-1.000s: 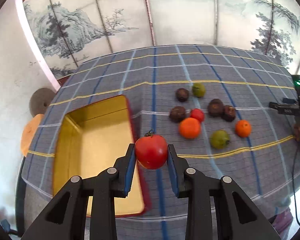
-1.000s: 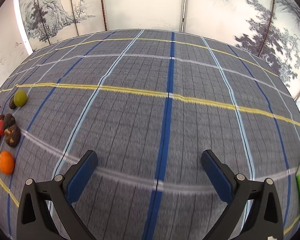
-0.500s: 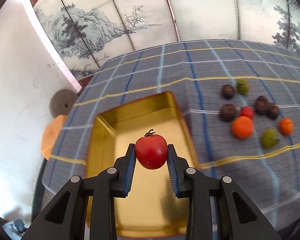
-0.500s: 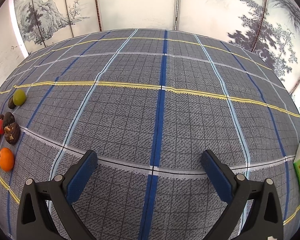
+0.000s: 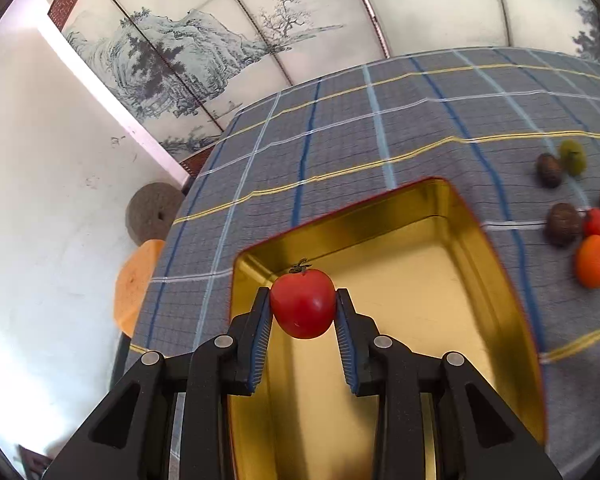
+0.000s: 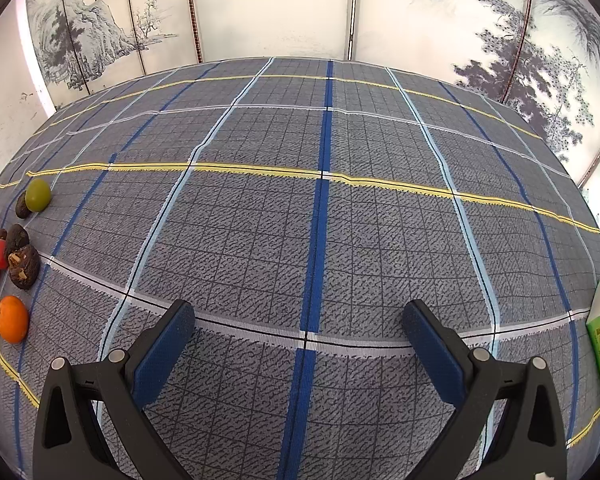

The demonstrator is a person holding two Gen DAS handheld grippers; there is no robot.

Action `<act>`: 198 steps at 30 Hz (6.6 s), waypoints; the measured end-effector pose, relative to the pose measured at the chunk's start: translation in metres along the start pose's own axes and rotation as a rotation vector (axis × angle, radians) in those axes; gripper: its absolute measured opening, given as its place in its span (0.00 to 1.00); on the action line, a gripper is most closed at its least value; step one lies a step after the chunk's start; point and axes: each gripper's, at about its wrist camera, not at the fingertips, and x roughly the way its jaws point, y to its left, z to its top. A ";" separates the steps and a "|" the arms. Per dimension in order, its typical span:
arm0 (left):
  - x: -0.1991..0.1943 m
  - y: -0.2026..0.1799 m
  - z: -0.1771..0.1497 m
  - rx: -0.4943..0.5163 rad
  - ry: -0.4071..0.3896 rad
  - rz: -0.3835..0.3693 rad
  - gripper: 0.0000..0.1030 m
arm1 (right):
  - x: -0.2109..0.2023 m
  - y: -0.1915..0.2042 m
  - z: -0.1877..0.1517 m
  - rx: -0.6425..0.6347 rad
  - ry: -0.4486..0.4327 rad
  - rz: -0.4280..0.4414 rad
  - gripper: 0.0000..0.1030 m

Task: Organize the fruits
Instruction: 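Carry the red tomato in the left gripper over the tin and release it, then grasp the green lime with the right gripper and carry it over the tin, then open the right gripper to drop the green lime into the tin, then grasp an orange with the left gripper while the right gripper grasps a brown fruit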

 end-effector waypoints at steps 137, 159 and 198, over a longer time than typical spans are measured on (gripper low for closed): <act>-0.183 -0.070 -0.104 -0.060 -0.143 -0.304 0.93 | -0.083 0.076 -0.034 -0.145 -0.259 0.296 0.80; -0.033 -0.154 0.018 0.060 0.092 -0.465 0.66 | -0.078 0.038 -0.049 -0.013 -0.289 0.424 0.85; -0.144 -0.074 -0.039 -0.165 0.021 -0.593 0.40 | 0.008 0.195 0.024 -0.514 0.058 0.518 0.46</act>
